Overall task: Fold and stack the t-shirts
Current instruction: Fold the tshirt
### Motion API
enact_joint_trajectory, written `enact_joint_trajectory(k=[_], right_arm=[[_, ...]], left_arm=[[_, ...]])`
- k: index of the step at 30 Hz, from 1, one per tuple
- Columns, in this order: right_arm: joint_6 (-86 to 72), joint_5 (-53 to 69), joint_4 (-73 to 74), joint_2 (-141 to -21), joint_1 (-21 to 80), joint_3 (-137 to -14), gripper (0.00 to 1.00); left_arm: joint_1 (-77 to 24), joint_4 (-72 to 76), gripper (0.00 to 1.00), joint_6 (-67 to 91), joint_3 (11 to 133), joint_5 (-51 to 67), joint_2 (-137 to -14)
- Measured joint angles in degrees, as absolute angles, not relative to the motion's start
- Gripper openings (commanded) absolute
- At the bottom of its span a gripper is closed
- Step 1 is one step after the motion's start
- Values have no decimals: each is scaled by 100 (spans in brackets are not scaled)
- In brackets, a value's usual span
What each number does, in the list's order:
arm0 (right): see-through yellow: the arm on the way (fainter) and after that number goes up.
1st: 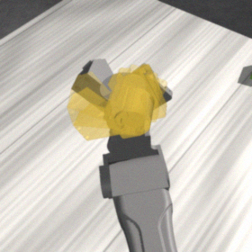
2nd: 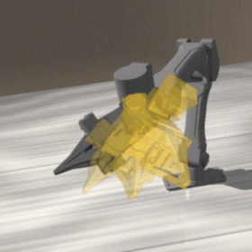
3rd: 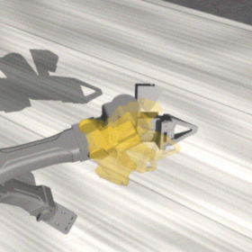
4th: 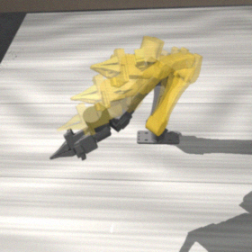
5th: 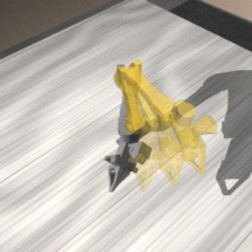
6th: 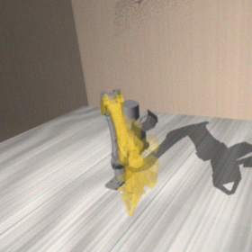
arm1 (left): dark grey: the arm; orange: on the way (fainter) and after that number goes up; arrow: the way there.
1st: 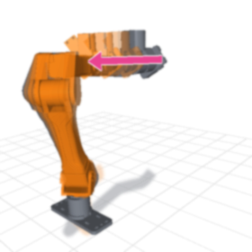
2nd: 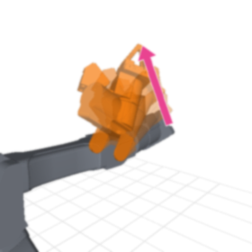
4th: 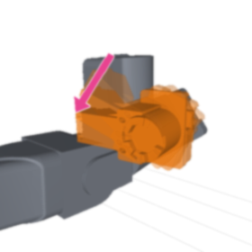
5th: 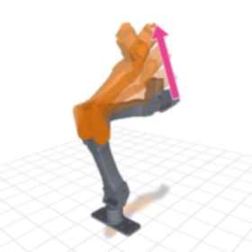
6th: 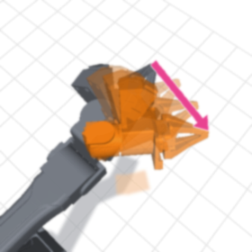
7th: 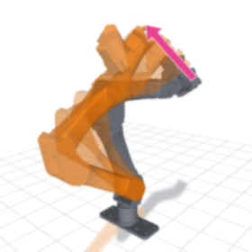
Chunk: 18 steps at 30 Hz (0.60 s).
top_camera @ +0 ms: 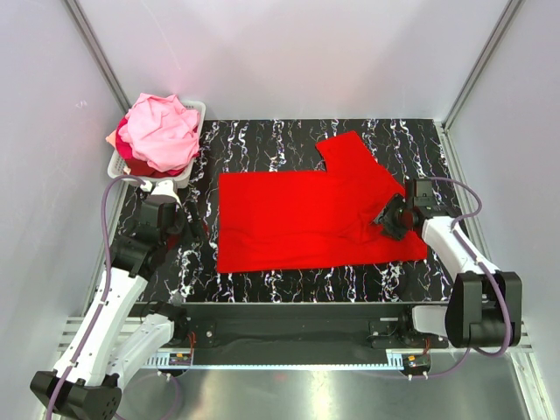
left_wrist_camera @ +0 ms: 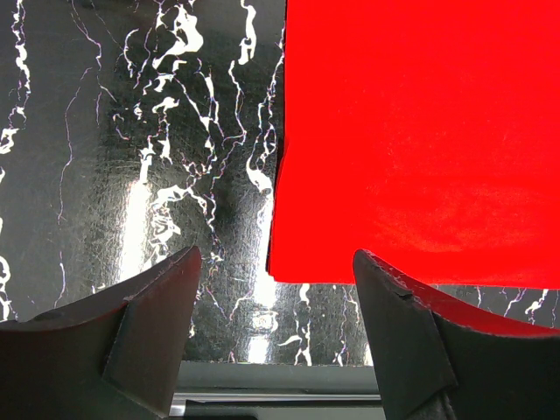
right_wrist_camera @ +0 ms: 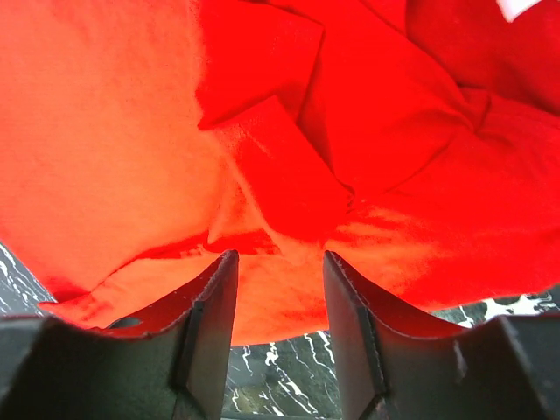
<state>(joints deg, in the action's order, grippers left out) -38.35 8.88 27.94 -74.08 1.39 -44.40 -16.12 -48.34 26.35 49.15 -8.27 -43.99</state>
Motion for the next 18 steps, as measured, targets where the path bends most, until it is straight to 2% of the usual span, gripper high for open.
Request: enact_joint_trajectory(k=[7, 18], right_arm=[[-3819, 864, 2877, -7297, 139, -4257, 52], [-3824, 875, 2749, -7771, 180, -4239, 52]], left_arm=[[-1612, -4834, 76, 2635, 4915, -827, -4399], [-1612, -4834, 76, 2635, 4915, -827, -4399]])
